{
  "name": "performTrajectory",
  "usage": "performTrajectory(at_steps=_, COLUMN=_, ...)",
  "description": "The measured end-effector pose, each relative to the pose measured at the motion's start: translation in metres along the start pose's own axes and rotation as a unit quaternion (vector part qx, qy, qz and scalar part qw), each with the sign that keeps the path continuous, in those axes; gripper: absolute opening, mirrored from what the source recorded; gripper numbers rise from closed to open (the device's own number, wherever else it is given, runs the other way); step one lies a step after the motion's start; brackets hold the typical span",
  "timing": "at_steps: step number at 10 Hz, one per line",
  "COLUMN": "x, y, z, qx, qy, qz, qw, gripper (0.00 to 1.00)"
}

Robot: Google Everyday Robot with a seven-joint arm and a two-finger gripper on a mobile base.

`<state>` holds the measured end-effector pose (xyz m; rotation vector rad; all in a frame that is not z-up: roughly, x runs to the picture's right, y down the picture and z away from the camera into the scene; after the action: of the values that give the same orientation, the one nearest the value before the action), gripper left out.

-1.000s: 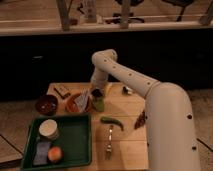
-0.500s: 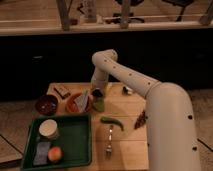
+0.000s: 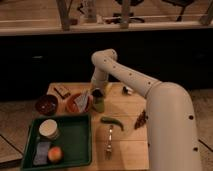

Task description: Stack cups on top of each other

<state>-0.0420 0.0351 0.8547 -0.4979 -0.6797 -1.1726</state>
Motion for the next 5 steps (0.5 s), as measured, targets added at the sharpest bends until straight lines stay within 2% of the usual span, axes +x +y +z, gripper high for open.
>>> performTrajectory(at_steps=5, x=-0.0026, y=0.0097, z=-0.0013, qx=-0.004, qy=-0.004, qz=0.009, qw=0.9999, gripper=0.0)
